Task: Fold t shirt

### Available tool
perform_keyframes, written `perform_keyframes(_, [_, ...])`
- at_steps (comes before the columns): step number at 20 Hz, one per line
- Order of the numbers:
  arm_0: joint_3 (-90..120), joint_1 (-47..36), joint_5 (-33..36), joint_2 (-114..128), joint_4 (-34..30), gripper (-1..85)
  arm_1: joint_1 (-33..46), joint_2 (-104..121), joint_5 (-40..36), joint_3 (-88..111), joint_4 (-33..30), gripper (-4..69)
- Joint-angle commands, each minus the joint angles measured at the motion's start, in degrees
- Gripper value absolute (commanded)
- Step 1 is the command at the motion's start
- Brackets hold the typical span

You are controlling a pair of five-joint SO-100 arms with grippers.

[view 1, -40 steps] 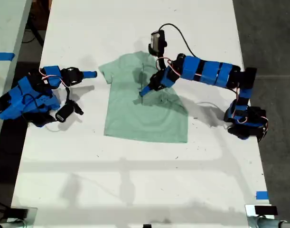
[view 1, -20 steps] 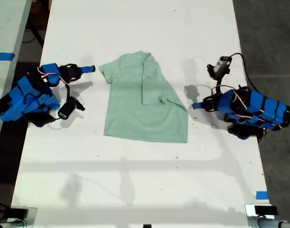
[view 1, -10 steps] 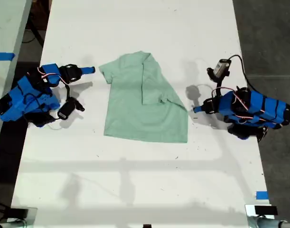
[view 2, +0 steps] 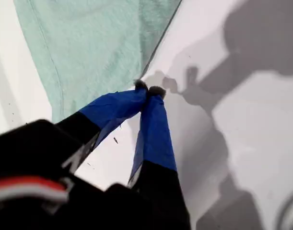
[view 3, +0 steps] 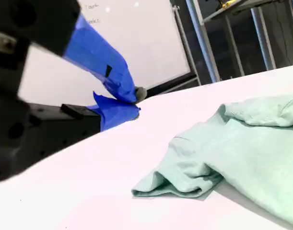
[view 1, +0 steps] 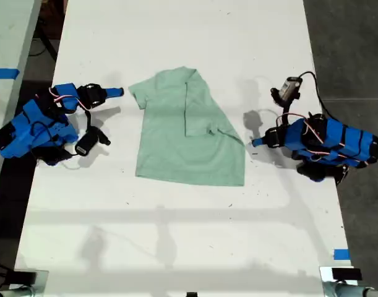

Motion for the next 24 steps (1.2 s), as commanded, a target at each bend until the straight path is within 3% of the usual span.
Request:
perform_keyframes(1, [2.02, -0.26, -1.05, 0.44, 0.18, -0.2, -0.53, 0.44, 1.14, 2.90, -0.53, 0.5])
perform_keyframes(4, [2.02, -0.44, -1.05, 0.44, 0.18, -0.2, -0.53, 0.44, 5.01, 2.90, -1.14, -0.4])
perform_keyframes(16, [2.02, -0.70, -0.70, 0.44, 0.18, -0.2, -1.49, 0.44, 5.80, 3.08, -1.32, -0.3])
perform_keyframes(19, [2.02, -0.62, -0.79, 0.44, 0.26, -0.2, -1.49, 0.44, 8.44, 3.08, -2.20, 9.3])
perform_keyframes(24, [2.02, -0.70, -0.88, 0.44, 0.26, -0.2, -1.32, 0.44, 9.23, 2.90, -2.20, 8.5])
